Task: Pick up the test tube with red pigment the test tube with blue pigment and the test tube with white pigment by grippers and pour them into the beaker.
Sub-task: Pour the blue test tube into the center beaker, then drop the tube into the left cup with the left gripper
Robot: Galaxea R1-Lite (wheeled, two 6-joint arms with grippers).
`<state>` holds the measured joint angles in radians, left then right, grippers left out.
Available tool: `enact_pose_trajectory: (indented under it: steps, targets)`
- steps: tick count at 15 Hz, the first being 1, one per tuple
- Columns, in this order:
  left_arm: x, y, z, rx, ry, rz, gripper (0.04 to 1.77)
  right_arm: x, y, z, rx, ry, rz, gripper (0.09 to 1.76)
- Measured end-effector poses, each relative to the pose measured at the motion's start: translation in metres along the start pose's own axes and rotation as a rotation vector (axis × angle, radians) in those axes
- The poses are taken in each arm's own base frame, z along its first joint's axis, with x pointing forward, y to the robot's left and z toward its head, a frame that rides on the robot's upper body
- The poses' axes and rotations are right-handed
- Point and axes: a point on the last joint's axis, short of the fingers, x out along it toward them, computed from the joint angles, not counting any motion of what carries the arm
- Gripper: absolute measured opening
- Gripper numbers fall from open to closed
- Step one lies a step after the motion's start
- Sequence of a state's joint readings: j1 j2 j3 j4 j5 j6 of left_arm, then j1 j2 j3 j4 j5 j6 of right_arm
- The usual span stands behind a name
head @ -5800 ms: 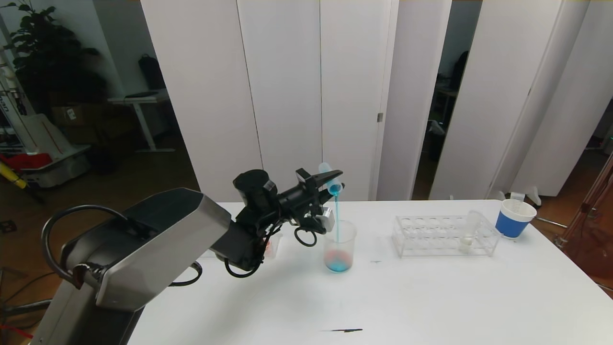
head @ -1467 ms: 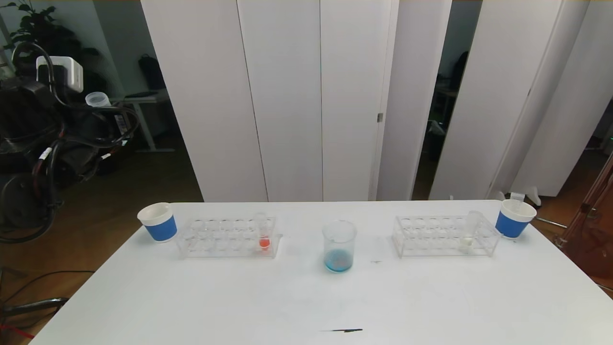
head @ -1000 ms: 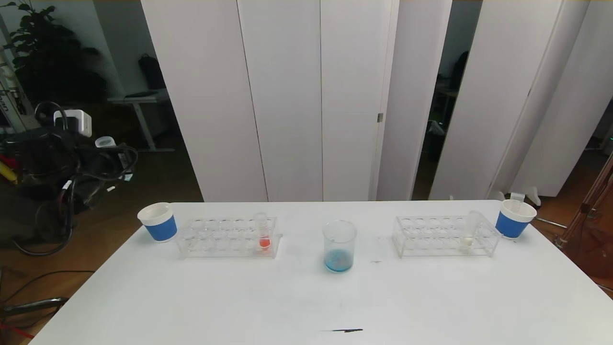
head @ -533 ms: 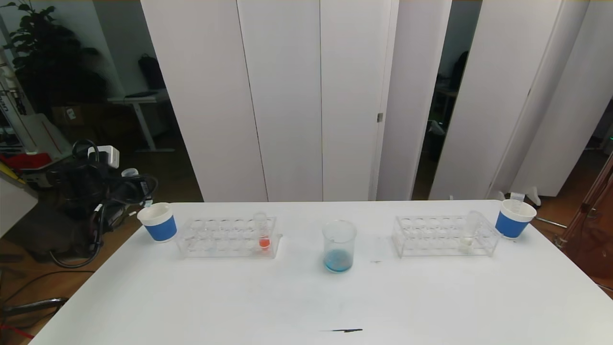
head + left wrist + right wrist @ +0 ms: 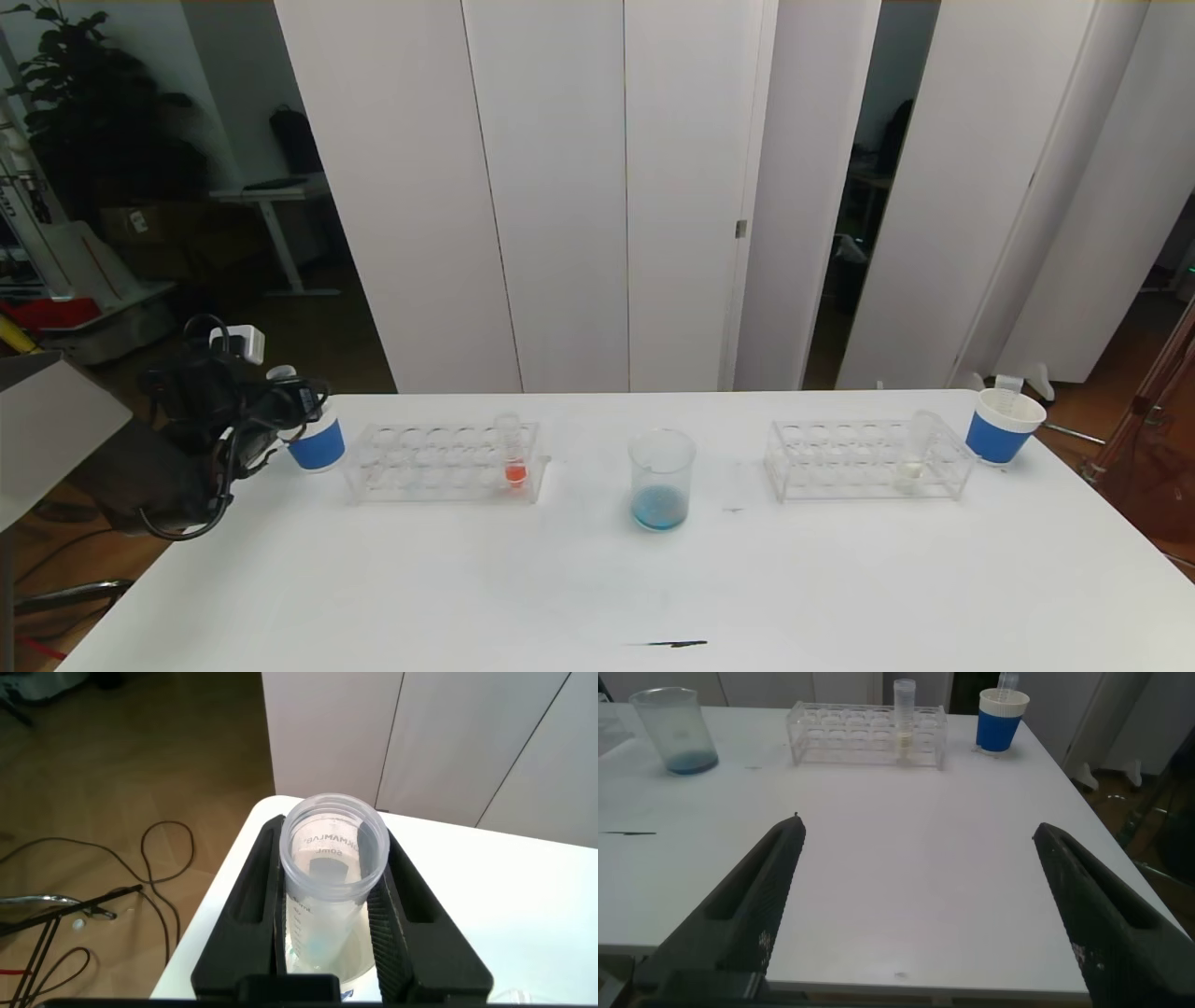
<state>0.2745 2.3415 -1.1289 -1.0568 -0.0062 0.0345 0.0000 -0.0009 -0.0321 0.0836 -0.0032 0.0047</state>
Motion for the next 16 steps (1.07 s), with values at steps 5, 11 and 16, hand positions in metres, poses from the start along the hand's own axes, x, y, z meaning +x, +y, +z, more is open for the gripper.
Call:
enact_pose_trajectory:
  steps: [5, 11, 16]
  targets:
    - [0.001, 0.0, -0.007, 0.01, 0.022, -0.001, 0.58, 0.0, 0.0, 0.0, 0.0, 0.0, 0.0, 1.75]
    - [-0.003, 0.0, -0.003, 0.013, 0.016, -0.001, 1.74, 0.0, 0.0, 0.0, 0.0, 0.0, 0.0, 1.75]
    - [-0.042, -0.01, 0.024, 0.02, 0.008, -0.024, 1.75, 0.0, 0.0, 0.0, -0.001, 0.0, 0.0, 1.75]
